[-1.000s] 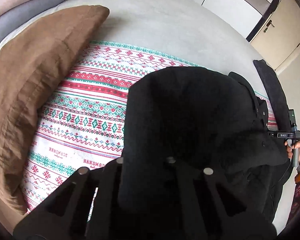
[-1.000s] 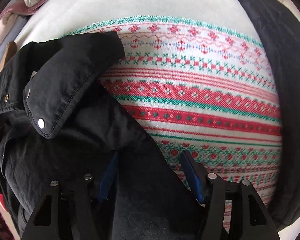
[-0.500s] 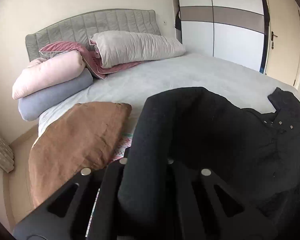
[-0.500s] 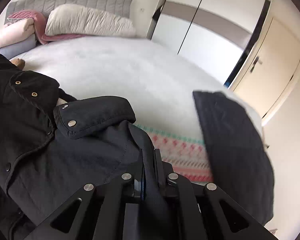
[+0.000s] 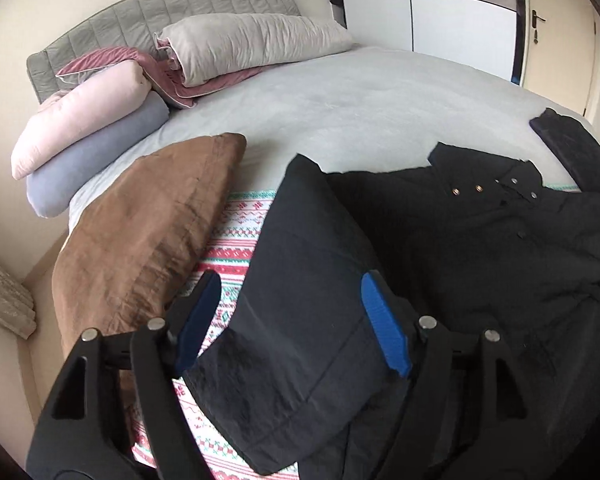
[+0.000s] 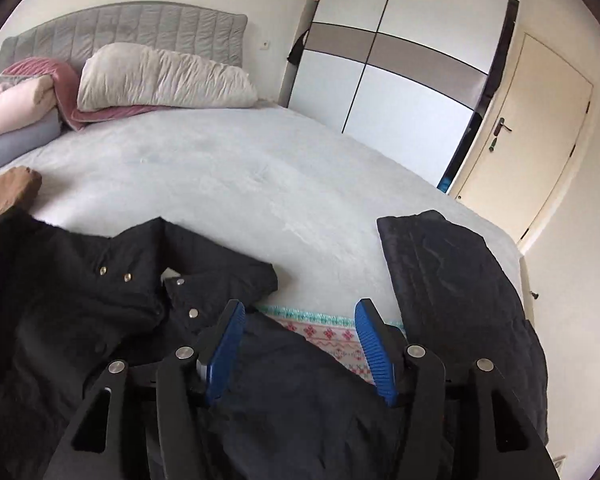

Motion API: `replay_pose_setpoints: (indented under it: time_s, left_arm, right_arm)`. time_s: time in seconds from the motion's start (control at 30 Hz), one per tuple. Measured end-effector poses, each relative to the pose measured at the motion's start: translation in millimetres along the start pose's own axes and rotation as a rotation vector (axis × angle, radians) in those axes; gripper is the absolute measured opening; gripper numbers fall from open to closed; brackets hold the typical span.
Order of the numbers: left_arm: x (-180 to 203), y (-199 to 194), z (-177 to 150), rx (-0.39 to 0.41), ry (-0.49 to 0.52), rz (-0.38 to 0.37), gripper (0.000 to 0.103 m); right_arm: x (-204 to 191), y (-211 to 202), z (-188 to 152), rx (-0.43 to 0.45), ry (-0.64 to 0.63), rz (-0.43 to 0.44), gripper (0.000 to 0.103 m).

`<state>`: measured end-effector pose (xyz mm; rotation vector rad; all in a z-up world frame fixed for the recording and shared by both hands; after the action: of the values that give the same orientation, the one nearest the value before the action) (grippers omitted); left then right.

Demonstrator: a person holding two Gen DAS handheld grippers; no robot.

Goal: Fold large clothes

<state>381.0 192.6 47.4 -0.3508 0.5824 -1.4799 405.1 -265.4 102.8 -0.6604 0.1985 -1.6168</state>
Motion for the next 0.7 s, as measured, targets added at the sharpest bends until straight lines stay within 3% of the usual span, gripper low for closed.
replay_pose_setpoints:
  time_s: [0.23,0.33,0.47,0.7]
  left_arm:
    - [9.7,-72.5,-60.3,-0.029,0.028,-0.12,0.078]
    - [7.0,-97.4,-82.0,-0.036,0.018,-0.15,0.079]
    - [0.5,-119.7,-104.9,-0.045,-0.035,-0.198,0.081]
    - [-11.9,-127.5,-148.1,-0.099,-0.144,-0.207,0.082]
  right_arm:
    - [54.4,-77.9,-64.9,-0.113,0.025,0.074,0.071]
    - [72.7,-95.9,-99.4,-0.173,-0.015,0.056,0.073]
    - [97.3,-105.4,-151.3,-0.267,0.005,0.045,0.073]
    - [148.8,-97.7,-198.1,-0.317,0.225,0.091,0.073]
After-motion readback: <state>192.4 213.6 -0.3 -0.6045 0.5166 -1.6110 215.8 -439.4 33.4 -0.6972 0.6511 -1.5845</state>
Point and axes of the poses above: each gripper's, at about its wrist camera, not at the fingertips, and y roughly the way its jaws point, x to its right, z to its top, the point moved 1 cm from there along y, roughly the way its jaws point, and after that the axes turned 13 degrees about x, right-handed, at the moved point
